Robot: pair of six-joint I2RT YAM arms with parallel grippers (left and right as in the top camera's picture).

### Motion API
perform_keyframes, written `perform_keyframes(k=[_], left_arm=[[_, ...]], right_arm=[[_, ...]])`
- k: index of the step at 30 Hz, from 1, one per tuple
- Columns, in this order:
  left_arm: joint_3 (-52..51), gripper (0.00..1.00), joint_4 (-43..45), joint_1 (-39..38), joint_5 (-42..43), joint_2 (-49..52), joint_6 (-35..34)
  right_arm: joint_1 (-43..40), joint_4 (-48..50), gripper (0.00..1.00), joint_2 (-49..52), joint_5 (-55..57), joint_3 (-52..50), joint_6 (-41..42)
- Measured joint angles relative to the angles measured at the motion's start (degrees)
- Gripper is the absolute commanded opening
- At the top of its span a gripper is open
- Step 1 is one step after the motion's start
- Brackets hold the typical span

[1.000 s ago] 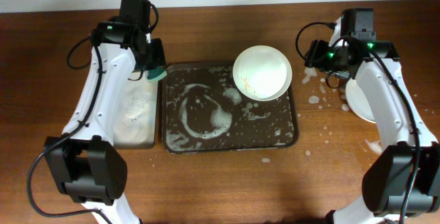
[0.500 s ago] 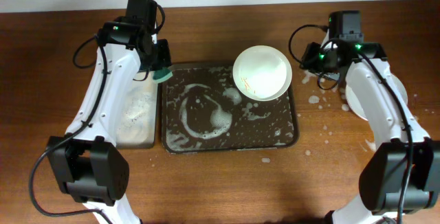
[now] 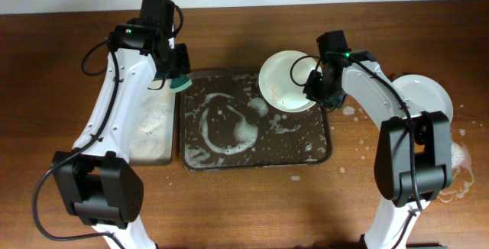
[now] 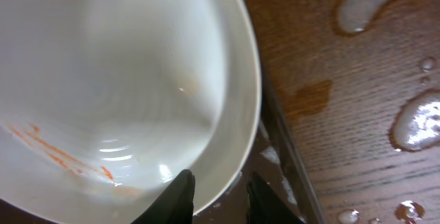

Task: Clean dirty plates on tray and stack at the side
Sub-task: 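Grasp the white plate rim with the right gripper and drag it left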

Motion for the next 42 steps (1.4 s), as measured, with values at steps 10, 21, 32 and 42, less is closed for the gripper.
perform_keyframes(k=[10,21,32,42], left_arm=[[0.00,0.01,0.00,0.00,0.00,0.00,0.00],[0.00,0.01,-0.02,0.00,0.02,0.00,-0.02],[0.00,0.01,0.00,0.00,0.17,0.00,0.00],[0.00,0.01,-0.09,0.00,0.17,0.00,-0.02]], right_arm=[[2.27,-4.11,0.17,2.89,-0.83,-0.07,2.03],[5.62,-12.09,0.66,2.14,-5.79,3.17,-9.46],[0.92,2.14,0.45,7.96,-6.47,9.14,-45.05],[-0.50,-0.81,0.04,11.74,-15.10,9.51,-34.27]])
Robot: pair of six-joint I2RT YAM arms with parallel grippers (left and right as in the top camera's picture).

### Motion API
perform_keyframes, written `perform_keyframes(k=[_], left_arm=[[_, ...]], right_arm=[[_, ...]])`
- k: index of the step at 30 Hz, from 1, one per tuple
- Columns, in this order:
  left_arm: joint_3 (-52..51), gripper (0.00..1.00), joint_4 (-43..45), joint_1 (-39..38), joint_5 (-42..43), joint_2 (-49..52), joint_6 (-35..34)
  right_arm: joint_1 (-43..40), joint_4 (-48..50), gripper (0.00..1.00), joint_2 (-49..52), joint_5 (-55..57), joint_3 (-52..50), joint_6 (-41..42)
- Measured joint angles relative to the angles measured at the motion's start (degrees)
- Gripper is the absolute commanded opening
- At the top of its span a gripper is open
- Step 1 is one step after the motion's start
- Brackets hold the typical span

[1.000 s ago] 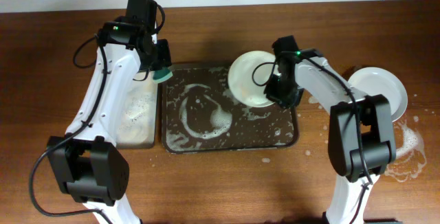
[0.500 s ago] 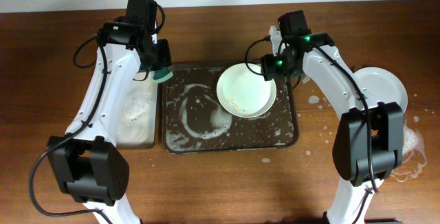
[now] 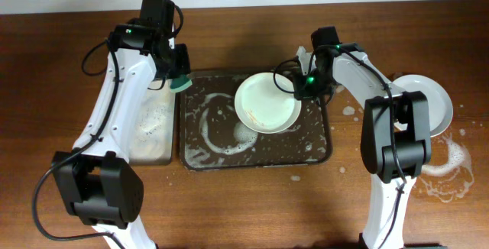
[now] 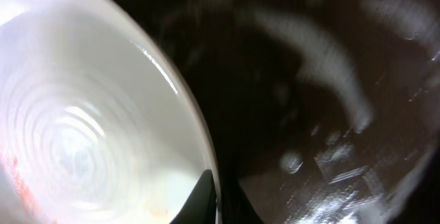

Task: Clean dirty plates on tray and stack at the side
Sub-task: 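Grasp the white plate rim with the right gripper and drag it left, then scrub the white plate with the sponge in the left gripper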

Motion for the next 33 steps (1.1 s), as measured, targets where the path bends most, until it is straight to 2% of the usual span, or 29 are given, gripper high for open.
perform_keyframes(k=[6,11,13,14,16,18,20,22,23,25,33], left_arm=[[0.00,0.01,-2.32,0.00,0.00,0.00,0.02],[0.00,0.01,-2.73,0.00,0.00,0.00,0.00],[0.00,0.01,-2.73,0.00,0.00,0.00,0.02],[0.00,0.01,-2.73,0.00,0.00,0.00,0.02],[0.00,0.01,-2.69,0.00,0.00,0.00,0.02],[0.00,0.01,-2.69,0.00,0.00,0.00,0.00],[0.00,0.01,-2.69,0.00,0.00,0.00,0.02],[0.00,0.01,-2.69,0.00,0.00,0.00,0.02],[0.00,0.01,-2.69,0.00,0.00,0.00,0.02],[0.00,0.01,-2.69,0.00,0.00,0.00,0.02],[0.00,0.01,-2.64,-0.81,0.00,0.00,0.02]], right_arm=[[1.88,-8.35,0.04,0.04,-2.97,0.04,20.46],[10.82,-10.16,0.04,-0.17,2.29,0.33,31.69],[11.47,-9.86,0.14,-0.39,3.39,0.39,33.48],[11.47,-9.70,0.17,-0.48,3.80,0.39,33.16],[11.45,-9.81,0.37,-0.50,5.51,0.37,31.34],[11.45,-9.88,0.49,-1.64,6.25,0.57,27.69],[11.34,-9.73,0.48,-2.67,6.62,3.19,19.58],[10.88,-7.41,0.36,-3.19,7.43,5.16,11.85],[10.34,-7.39,0.35,-3.21,7.65,5.31,9.25],[9.84,-7.39,0.30,-3.21,8.15,5.29,6.27],[9.79,-5.73,0.25,-0.39,7.23,4.92,2.75]])
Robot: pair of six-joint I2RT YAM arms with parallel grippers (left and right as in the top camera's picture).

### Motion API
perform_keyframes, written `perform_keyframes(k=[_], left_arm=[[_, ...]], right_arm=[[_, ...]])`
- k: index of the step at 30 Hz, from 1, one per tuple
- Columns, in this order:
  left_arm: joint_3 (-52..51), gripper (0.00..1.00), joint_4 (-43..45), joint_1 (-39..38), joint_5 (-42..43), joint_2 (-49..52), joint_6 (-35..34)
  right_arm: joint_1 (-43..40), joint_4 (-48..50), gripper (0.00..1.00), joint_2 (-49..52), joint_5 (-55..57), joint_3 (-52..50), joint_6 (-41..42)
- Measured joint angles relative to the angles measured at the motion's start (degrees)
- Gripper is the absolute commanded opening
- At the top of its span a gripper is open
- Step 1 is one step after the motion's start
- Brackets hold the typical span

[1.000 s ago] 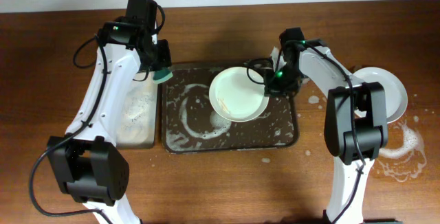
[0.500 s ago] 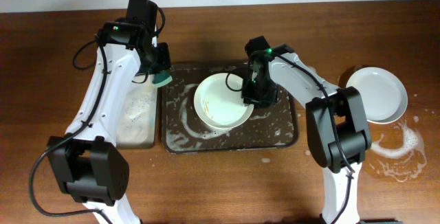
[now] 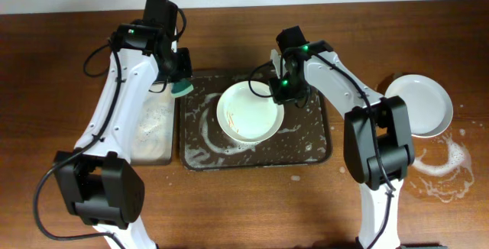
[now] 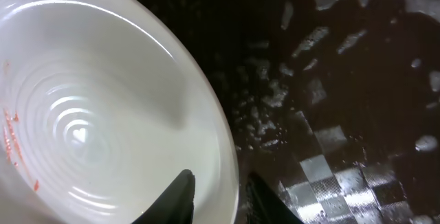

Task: Clean dirty plates on tray and stack at the side
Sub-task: 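Scrub the white plate with the sponge in the left gripper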

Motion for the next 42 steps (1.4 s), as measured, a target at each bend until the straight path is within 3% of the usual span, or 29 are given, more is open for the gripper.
perform_keyframes(k=[7,12,18,22,25,31,40,42], left_arm=[[0.00,0.01,1.20,-0.37,0.00,0.00,-0.02],[-0.74,0.01,4.04,-1.70,-0.02,-0.02,-0.02],[-11.47,0.01,11.93,-7.13,0.20,-0.02,-0.92],[-18.21,0.01,27.63,-10.82,2.99,0.00,0.20],[-19.10,0.00,36.85,-15.39,5.01,2.40,8.94],[-19.54,0.01,34.53,-16.06,8.33,9.25,16.81],[-19.41,0.00,38.71,-9.51,8.55,12.70,19.12],[-17.46,0.01,36.04,-9.55,8.26,13.16,19.63]], right_arm=[[0.00,0.85,0.04,2.69,-1.55,-0.11,0.81],[-0.22,1.84,0.04,2.69,-2.99,-0.11,6.10],[-3.02,1.33,0.04,2.71,-4.13,-0.11,18.49],[-3.02,1.38,0.04,2.80,-4.57,-0.11,19.71],[-3.02,1.38,0.04,2.80,-4.81,-0.11,19.85],[-3.02,1.44,0.04,2.80,-4.83,-0.11,19.85],[-2.99,1.38,0.04,2.91,-4.98,-0.11,19.58],[-2.99,1.40,0.04,2.91,-4.96,-0.11,19.58]])
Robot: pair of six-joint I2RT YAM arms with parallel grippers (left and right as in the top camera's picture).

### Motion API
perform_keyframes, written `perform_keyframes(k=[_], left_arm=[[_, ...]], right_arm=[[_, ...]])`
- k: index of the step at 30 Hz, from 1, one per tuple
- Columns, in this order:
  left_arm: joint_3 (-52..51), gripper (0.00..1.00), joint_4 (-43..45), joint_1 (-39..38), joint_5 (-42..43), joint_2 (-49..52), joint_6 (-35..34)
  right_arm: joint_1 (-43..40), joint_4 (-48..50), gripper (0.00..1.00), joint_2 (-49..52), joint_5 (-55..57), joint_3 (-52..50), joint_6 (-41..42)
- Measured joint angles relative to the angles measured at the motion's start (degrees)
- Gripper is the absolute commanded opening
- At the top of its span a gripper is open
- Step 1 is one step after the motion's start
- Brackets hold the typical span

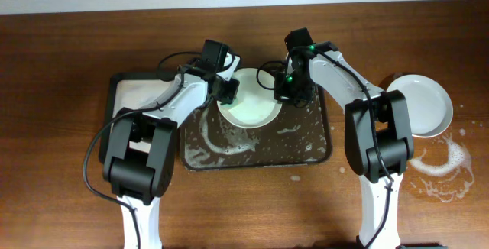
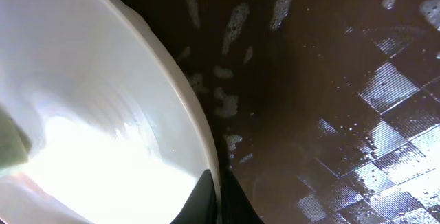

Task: Clean dirty plates on tray and stack at the side
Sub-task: 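Scrub the white plate with the sponge in the left gripper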

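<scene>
A white plate (image 1: 248, 102) sits tilted over the back of the dark wet tray (image 1: 306, 146). My right gripper (image 1: 283, 93) is shut on the plate's right rim. In the right wrist view its fingers (image 2: 206, 195) pinch the plate (image 2: 103, 93) at the edge. My left gripper (image 1: 228, 89) reaches over the plate's left rim and presses a green sponge (image 2: 9, 141) onto the plate's inside. A reddish smear shows low on the plate beside the sponge. A clean white plate (image 1: 422, 105) lies on the table at the right.
A second, pale tray (image 1: 141, 100) lies left of the dark one, under my left arm. Soap foam streaks the dark tray's floor (image 2: 323, 80). Foam puddles (image 1: 443, 161) spread on the wooden table near the clean plate.
My left gripper has gone from the dark tray's back left corner to the plate's left rim, sponge on the plate. My right gripper's fingers, then apart around the rim, are now shut on it.
My right gripper had the dirty plate at the tray's back right corner, then over the tray's right half, then at its middle. My left gripper waited with the sponge at the back left corner throughout, and now it has the sponge on the plate.
</scene>
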Motion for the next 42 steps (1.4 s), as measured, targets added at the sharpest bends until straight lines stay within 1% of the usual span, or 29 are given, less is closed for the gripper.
perform_keyframes(k=[2,3,4,5,6,7,12,14,17,25,30,32,35,39,41,42], left_arm=[[6.43,0.00,-7.98,0.00,-0.87,1.57,0.20],[10.60,0.01,-13.68,0.00,-1.25,2.19,0.22],[16.31,0.01,-17.33,0.00,-1.38,2.54,0.22],[20.57,0.01,-17.94,0.00,-1.51,2.49,0.22],[22.10,0.00,-17.94,0.00,-1.49,2.38,0.52],[22.34,0.01,-18.14,-0.04,-1.31,2.32,1.42],[22.32,0.01,-18.82,-1.79,1.79,2.58,10.84],[22.34,0.01,-18.82,-2.25,5.01,5.92,12.46],[22.27,0.00,-20.04,-2.27,7.98,10.62,13.11],[22.27,0.00,-19.89,-2.27,8.83,10.95,13.29],[22.27,0.00,-20.13,-2.34,3.13,10.95,13.27],[23.41,0.01,-23.69,-2.62,-0.11,10.97,12.92],[26.88,0.00,-28.28,-3.04,-9.44,11.02,9.94],[32.30,0.01,-34.25,-3.08,-14.01,10.99,4.42],[34.88,0.01,-36.79,-3.10,-14.58,10.88,3.39],[35.17,0.00,-37.75,-3.28,-13.25,10.78,2.97]], right_arm=[[0.00,0.00,0.04,0.00,-0.02,0.00,-0.04],[0.00,0.02,0.04,0.00,0.00,-0.07,-0.04],[0.00,0.00,0.04,0.00,0.00,-0.11,-0.02],[0.00,0.02,0.04,0.00,0.00,-0.11,-0.02],[0.00,0.02,0.04,0.00,0.00,-0.11,-0.04],[0.00,0.02,0.04,0.00,0.00,-0.11,-0.02],[0.00,0.20,0.04,0.00,-0.02,-0.11,-0.04],[0.00,0.24,0.04,0.00,-0.02,-0.11,-0.02],[0.00,0.31,0.04,0.00,0.00,-0.11,0.00],[0.00,0.39,0.04,0.00,0.00,-0.11,-0.17],[0.11,0.42,0.04,0.00,0.00,-0.11,-0.20],[0.11,0.42,0.04,0.00,0.00,-0.11,-0.20],[0.11,0.42,0.04,0.00,0.00,-0.11,-0.24],[0.11,0.44,0.04,0.00,0.00,-0.11,-0.24],[0.11,0.42,0.04,0.00,0.00,-0.11,-0.24],[0.11,0.42,0.04,0.00,0.00,-0.11,-0.20]])
